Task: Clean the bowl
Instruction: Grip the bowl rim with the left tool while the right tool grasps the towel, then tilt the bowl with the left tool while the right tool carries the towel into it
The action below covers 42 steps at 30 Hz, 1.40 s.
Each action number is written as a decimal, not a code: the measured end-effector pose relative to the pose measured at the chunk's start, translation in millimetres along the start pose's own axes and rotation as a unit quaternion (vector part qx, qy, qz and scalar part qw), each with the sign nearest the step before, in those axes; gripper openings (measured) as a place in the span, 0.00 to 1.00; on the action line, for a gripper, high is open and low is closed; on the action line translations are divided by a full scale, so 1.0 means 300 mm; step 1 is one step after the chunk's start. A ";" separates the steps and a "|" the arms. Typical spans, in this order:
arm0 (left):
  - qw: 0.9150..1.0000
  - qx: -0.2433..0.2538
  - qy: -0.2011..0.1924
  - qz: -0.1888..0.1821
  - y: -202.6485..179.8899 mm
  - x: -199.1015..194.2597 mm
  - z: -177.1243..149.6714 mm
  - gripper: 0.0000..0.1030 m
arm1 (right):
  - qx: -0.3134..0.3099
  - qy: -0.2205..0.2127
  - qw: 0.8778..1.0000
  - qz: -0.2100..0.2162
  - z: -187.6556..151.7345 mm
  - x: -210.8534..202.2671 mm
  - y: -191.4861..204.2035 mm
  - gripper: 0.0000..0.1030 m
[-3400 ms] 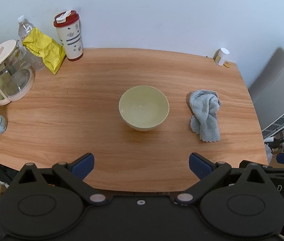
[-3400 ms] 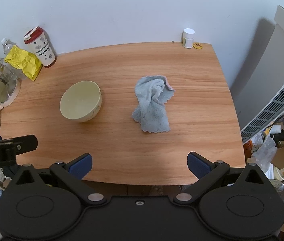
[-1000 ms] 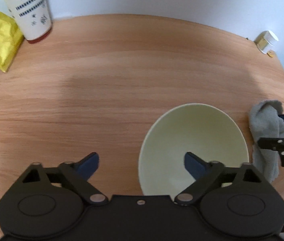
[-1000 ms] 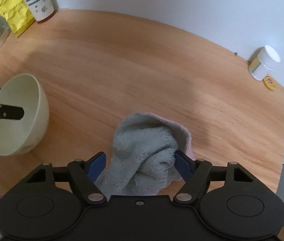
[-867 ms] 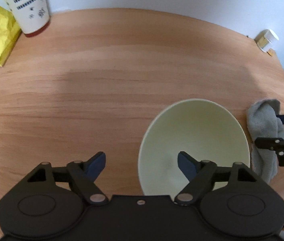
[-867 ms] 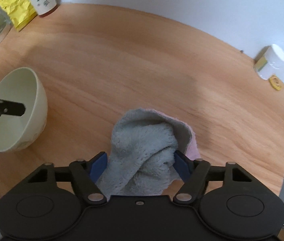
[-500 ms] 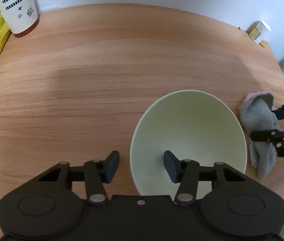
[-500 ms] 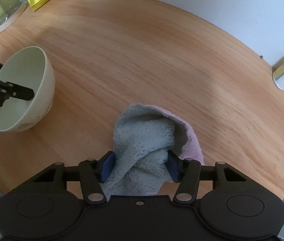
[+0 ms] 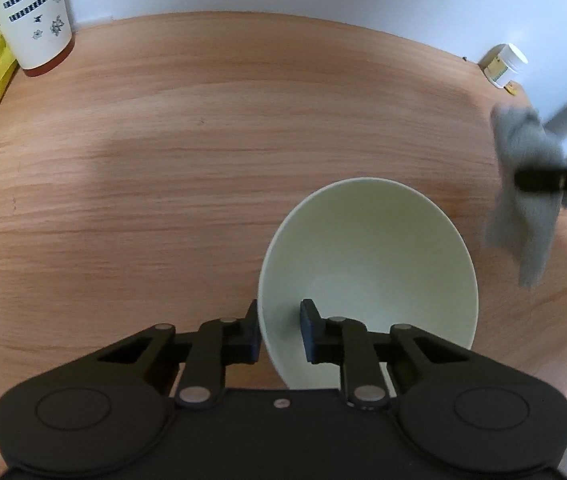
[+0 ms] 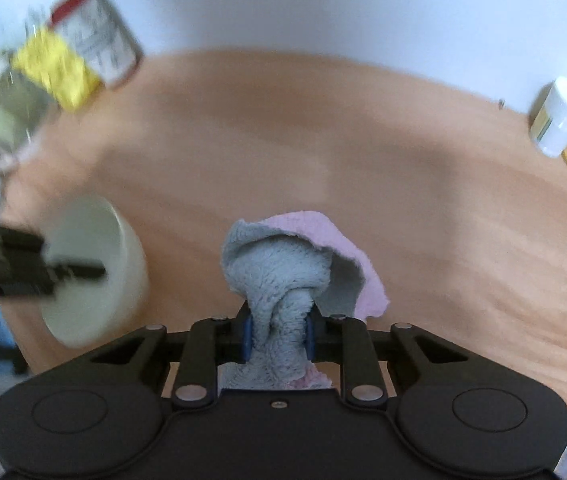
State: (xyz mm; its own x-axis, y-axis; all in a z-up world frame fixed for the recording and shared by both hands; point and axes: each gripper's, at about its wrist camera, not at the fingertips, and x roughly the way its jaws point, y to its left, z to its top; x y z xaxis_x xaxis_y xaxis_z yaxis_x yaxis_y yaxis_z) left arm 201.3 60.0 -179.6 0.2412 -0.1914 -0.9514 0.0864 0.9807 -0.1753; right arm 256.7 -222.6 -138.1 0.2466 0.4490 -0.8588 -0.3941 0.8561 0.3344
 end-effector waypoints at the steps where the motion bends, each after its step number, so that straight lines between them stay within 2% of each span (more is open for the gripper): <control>1: 1.000 -0.004 -0.001 -0.001 0.004 -0.003 -0.002 0.15 | 0.009 -0.025 1.000 0.001 0.002 -0.013 -0.003 0.26; 4: 1.000 -0.027 0.002 -0.008 0.014 -0.004 -0.003 0.15 | 0.040 -0.104 0.994 0.005 0.002 -0.052 -0.012 0.26; 6: 1.000 -0.024 0.003 -0.006 0.009 -0.004 -0.003 0.15 | 0.042 -0.126 0.991 -0.002 -0.018 -0.044 -0.010 0.26; 7: 1.000 -0.021 0.003 -0.004 0.006 -0.007 -0.004 0.15 | 0.027 -0.126 0.991 -0.019 -0.047 -0.019 0.007 0.26; 11: 1.000 -0.023 0.005 -0.004 0.007 -0.010 -0.004 0.15 | 0.013 -0.089 0.995 -0.046 -0.123 0.051 0.026 0.26; 15: 1.000 -0.020 0.007 -0.002 -0.006 -0.003 0.003 0.15 | 0.012 -0.076 0.995 -0.057 -0.182 0.051 0.032 0.30; 17: 1.000 -0.017 0.008 -0.002 -0.008 -0.003 0.004 0.16 | 0.016 -0.057 0.997 -0.055 -0.200 0.053 0.030 0.31; 20: 1.000 -0.010 0.010 -0.003 -0.010 0.000 0.005 0.16 | -0.022 -0.027 0.997 -0.067 -0.182 0.046 0.060 0.44; 23: 1.000 -0.004 0.016 -0.007 -0.009 0.000 0.007 0.16 | -0.098 -0.005 0.993 -0.067 -0.158 0.008 0.106 0.59; 24: 1.000 -0.002 0.017 -0.008 -0.007 0.000 0.007 0.16 | -0.108 -0.002 0.992 -0.066 -0.151 0.000 0.108 0.67; 28: 1.000 -0.006 0.022 -0.012 -0.001 0.003 0.007 0.16 | -0.223 0.036 0.973 -0.055 -0.105 -0.034 0.140 0.83; 30: 1.000 -0.003 0.024 -0.014 -0.002 0.003 0.005 0.16 | -0.268 0.048 0.960 -0.061 -0.100 -0.032 0.157 0.84; 31: 1.000 -0.002 0.024 -0.015 -0.004 0.003 0.003 0.16 | -0.309 0.061 0.947 -0.068 -0.097 -0.017 0.175 0.84; 33: 1.000 -0.002 0.024 -0.017 -0.003 0.002 0.001 0.16 | -0.354 0.080 0.929 -0.067 -0.094 0.012 0.192 0.84; 37: 0.999 -0.013 0.036 -0.037 0.012 0.007 -0.005 0.16 | -0.392 0.115 0.912 -0.046 -0.093 0.070 0.209 0.84; 39: 0.998 -0.017 0.044 -0.042 0.014 0.009 -0.003 0.16 | -0.419 0.133 0.897 -0.046 -0.107 0.105 0.220 0.84; 41: 0.998 -0.018 0.048 -0.042 0.013 0.014 0.002 0.17 | -0.458 0.150 0.875 -0.055 -0.123 0.153 0.239 0.84; 42: 0.998 -0.018 0.050 -0.043 0.013 0.016 0.004 0.17 | -0.461 0.153 0.872 -0.053 -0.121 0.165 0.238 0.84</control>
State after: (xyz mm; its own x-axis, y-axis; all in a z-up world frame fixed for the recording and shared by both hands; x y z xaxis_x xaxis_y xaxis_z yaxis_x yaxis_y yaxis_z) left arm 204.0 62.9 -184.4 0.1358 -0.2709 -0.9530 0.0675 0.9622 -0.2639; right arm 208.7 -148.5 -170.9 0.1338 0.1698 -0.9763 -0.9629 0.2552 -0.0876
